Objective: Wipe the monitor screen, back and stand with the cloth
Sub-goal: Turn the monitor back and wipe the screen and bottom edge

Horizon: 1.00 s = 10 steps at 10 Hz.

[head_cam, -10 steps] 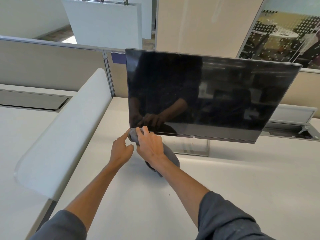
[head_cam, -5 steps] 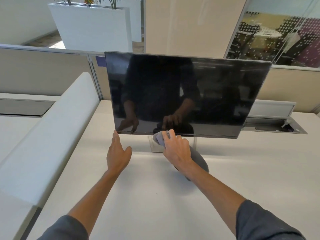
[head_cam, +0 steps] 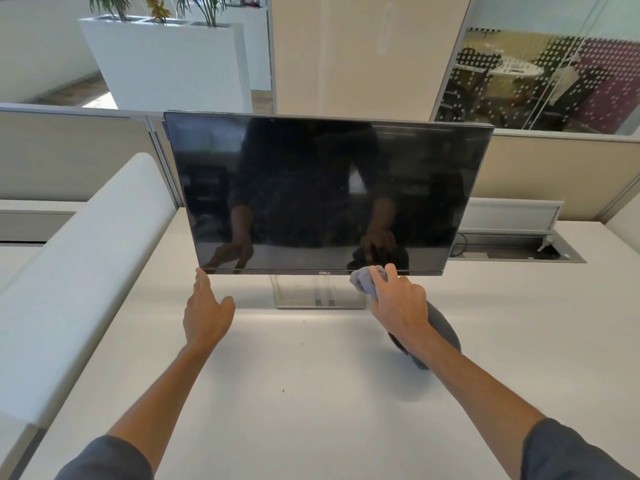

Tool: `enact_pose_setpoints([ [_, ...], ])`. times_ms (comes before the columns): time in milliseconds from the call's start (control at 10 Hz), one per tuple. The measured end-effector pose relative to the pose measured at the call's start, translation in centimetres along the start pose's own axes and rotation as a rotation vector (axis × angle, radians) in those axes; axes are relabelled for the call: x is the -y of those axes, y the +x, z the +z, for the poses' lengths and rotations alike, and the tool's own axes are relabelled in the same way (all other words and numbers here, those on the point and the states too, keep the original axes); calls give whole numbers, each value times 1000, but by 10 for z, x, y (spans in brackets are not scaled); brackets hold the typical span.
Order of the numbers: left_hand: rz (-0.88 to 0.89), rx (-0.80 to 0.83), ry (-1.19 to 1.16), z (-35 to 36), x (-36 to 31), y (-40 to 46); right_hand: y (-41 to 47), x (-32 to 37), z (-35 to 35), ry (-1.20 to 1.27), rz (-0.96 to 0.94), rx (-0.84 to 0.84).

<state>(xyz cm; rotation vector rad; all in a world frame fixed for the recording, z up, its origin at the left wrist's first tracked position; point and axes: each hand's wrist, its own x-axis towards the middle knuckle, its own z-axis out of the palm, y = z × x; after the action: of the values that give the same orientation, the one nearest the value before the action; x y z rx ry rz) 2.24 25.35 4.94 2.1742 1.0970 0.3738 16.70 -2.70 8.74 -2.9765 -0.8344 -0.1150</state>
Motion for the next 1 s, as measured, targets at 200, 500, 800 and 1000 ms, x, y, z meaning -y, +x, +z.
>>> enact_pose_setpoints([
  [200, -1, -13, 0, 2, 0, 1, -4, -54, 12, 34, 77, -50],
  [500, 10, -39, 15, 6, 1, 2, -16, -106, 22, 135, 235, -163],
  [800, 74, 0, -4, 34, 15, -26, -25, -106, 54, 561, -320, -378],
  [1000, 446, 118, 200, 65, 17, -32, -48, -25, 49, 566, 20, -91],
])
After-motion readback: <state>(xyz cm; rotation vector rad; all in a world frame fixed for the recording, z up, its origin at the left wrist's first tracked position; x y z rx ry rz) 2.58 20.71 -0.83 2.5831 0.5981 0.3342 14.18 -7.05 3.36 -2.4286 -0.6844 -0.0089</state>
